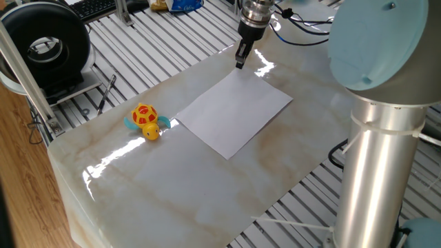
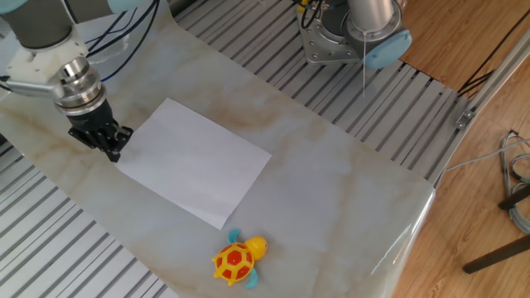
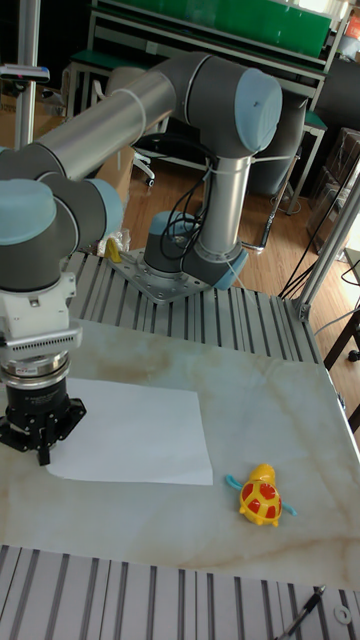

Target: Flip over and spread out the paper that is laid flat on the table

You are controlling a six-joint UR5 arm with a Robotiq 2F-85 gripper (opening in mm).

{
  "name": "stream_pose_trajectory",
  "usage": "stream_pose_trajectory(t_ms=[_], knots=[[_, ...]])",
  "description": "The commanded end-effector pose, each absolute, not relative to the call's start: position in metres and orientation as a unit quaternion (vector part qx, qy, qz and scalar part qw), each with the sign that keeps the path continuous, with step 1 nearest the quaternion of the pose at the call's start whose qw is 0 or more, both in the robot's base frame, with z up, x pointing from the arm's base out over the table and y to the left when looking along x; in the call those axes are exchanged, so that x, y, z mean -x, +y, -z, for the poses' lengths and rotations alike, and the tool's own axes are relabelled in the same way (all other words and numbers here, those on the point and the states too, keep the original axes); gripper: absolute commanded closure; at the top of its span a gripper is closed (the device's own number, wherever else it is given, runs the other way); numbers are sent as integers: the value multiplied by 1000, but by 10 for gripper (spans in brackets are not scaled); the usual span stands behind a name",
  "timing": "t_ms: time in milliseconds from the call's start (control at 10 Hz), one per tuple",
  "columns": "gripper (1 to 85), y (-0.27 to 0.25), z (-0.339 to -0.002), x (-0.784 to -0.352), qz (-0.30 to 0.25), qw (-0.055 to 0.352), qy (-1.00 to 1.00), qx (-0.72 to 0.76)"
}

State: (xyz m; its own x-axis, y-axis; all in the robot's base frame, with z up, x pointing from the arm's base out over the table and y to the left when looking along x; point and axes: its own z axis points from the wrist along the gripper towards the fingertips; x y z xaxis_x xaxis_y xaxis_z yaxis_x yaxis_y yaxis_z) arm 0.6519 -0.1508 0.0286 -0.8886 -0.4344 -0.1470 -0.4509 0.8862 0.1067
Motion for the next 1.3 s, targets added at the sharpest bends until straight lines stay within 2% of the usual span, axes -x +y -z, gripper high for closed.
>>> stream_pose_trajectory(t_ms=[0, 300, 600, 800, 1000, 1200], knots=[[843, -139, -63, -646, -76, 52, 973, 211], [843, -122, -102, -641, -72, 44, 978, 190], [843, -129, -102, -654, -54, 65, 980, 182], [843, -123, -104, -659, -67, 76, 983, 155], [843, -131, -102, -654, -52, 65, 983, 163], [843, -130, -124, -640, -47, 50, 984, 165]])
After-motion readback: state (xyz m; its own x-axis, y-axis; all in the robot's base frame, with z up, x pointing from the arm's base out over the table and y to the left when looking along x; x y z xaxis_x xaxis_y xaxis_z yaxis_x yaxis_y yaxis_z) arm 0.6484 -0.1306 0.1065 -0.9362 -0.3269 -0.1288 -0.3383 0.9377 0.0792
